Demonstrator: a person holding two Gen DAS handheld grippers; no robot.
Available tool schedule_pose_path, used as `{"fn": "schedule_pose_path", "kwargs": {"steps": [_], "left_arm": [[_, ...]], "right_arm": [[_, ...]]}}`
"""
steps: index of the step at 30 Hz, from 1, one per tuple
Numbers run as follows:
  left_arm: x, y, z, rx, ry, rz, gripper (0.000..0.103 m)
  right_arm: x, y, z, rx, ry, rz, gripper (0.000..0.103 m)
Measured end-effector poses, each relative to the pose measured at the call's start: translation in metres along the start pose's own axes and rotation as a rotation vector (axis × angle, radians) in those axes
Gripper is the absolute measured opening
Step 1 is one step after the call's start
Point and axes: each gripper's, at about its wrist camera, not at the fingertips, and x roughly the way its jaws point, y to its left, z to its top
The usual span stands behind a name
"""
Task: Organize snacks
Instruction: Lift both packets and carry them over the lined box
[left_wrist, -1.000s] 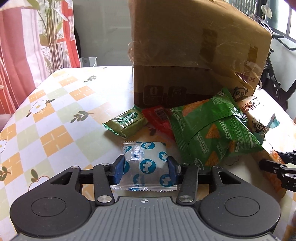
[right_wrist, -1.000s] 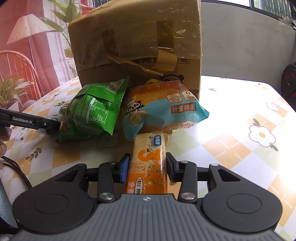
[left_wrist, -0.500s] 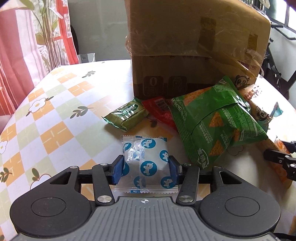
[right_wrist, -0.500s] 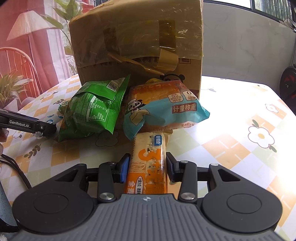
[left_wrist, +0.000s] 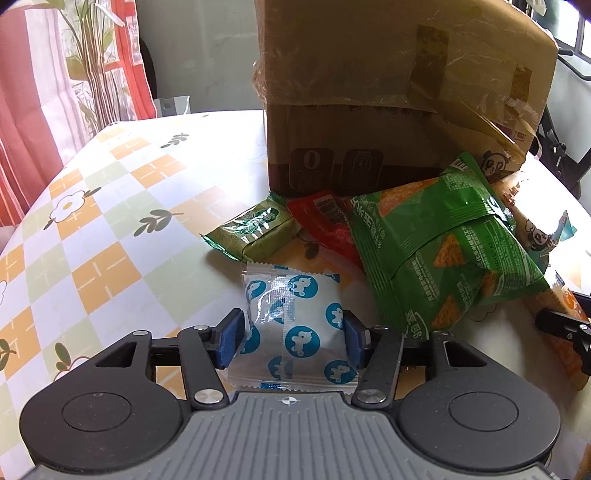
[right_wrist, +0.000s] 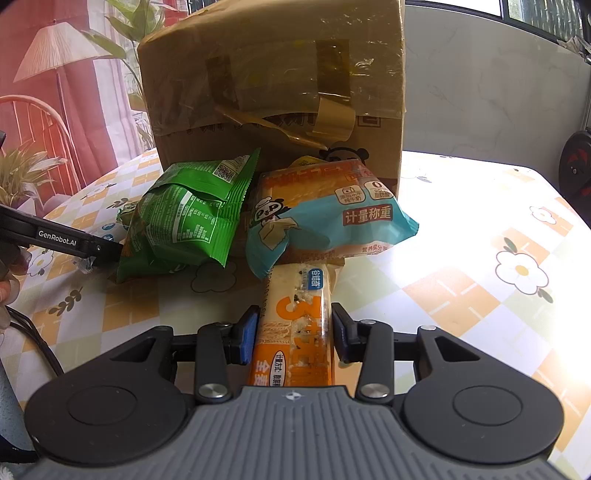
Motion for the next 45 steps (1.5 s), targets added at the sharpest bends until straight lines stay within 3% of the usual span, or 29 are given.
{"fn": "schedule_pose_path", "kwargs": {"steps": [5,8,11,18,23,29,36,45], "left_arm": [[0.003,0.001,0.001,0.013,-0.004,0.004,0.064],[0.001,0.002,0.000,0.022,-0.012,-0.009,0.052],[-0.003,0.000,-0.002,0.046,-0.011,0.019,0.050],[-0.025,0.011,-0.017,-0.008,-0.020,-0.030,0.049],[-0.045,0.019,-0.018,-0.042,-0.062,-0.077,0.049],[-0.061,0.015,-0.003,-0.038,-0.126,-0.082,0.049],[-0.087,0.008,0.042,0.002,-0.262,-0.095,0.049],[-0.103,-0.011,0.138,0.050,-0.421,-0.115,0.049]], "right_arm": [[0.000,0.000,0.000,0.000,0.000,0.000,0.043],[0.000,0.000,0.000,0.000,0.000,-0.001,0.043],[0.000,-0.001,0.000,0.001,0.000,0.002,0.043],[-0.005,-0.001,0.001,0.011,0.026,0.006,0.040],[-0.020,-0.014,-0.005,0.079,0.029,-0.010,0.039],[-0.041,-0.027,0.002,0.101,-0.030,-0.047,0.039],[-0.065,-0.038,0.049,0.084,-0.171,-0.038,0.039],[-0.063,-0.034,0.158,-0.048,-0.378,0.021,0.039]]}}
